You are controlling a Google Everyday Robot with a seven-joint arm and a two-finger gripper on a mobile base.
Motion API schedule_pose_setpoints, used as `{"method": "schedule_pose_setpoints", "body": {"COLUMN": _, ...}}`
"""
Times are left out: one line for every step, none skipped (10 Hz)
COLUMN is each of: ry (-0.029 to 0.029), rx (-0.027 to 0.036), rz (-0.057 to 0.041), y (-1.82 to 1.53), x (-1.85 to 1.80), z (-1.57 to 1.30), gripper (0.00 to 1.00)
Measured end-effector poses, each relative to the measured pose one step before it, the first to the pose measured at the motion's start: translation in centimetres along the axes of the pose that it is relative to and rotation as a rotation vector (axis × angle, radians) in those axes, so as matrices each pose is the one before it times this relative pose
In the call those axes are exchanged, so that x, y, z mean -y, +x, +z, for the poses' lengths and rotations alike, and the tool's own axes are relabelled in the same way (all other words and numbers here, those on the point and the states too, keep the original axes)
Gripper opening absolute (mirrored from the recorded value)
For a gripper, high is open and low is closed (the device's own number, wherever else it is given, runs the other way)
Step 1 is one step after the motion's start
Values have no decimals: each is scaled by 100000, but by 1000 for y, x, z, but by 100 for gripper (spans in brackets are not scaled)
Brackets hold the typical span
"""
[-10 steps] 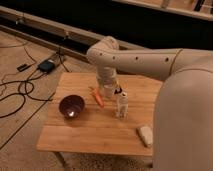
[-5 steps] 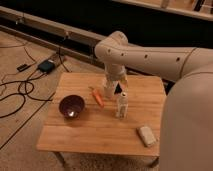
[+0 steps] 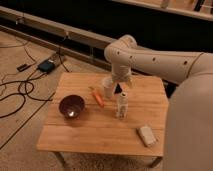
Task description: Knock the bottle over
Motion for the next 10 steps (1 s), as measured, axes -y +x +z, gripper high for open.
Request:
{"method": "schedule_pose_setpoints", "body": {"ry": -633, "rx": -966, "rz": 867, "y": 298, "x": 320, "z": 492, "gripper": 65}}
{"method": "schedule_pose_setpoints", "body": {"ry": -1054, "rx": -1312, "rz": 914, "y": 471, "x": 142, "z": 601, "gripper": 65}}
{"method": "schedule_pose_setpoints", "body": {"ry": -1230, "rx": -1425, "rz": 1020, "y": 586, "x": -91, "z": 492, "gripper": 65}}
{"method": "schedule_pose_setpoints", "body": {"ry": -803, "rx": -1138, "rz": 766, "y": 438, "x": -375, "z": 354, "gripper": 65}}
{"method": "schedule_pose_setpoints", "body": {"ry": -982, "rx": -945, "rz": 370, "y": 372, "x": -670, "z": 186, "gripper": 65}}
{"method": "schedule_pose_setpoints", "body": {"ry": -1472, "rx": -1230, "rz": -63, "y": 468, "x": -1335, "z": 160, "gripper": 65}}
{"method": "schedule_pose_setpoints", "body": {"ry": -727, "rx": -995, "rz": -230, "y": 309, "x": -952, "z": 121, "gripper": 65}}
{"method": "schedule_pose_setpoints", "body": {"ry": -579, "rx": -1041, "rz": -246, "y": 239, "x": -924, "z": 77, "gripper": 65}}
{"method": "schedule_pose_setpoints", "body": {"ry": -107, "rx": -949, "rz": -365, "y": 149, "x": -702, "z": 22, "gripper": 65}}
{"method": "schedule_pose_setpoints", "body": {"ry": 278, "rx": -1578, "rz": -997, "y": 125, "x": -1079, "z": -16, "gripper": 65}}
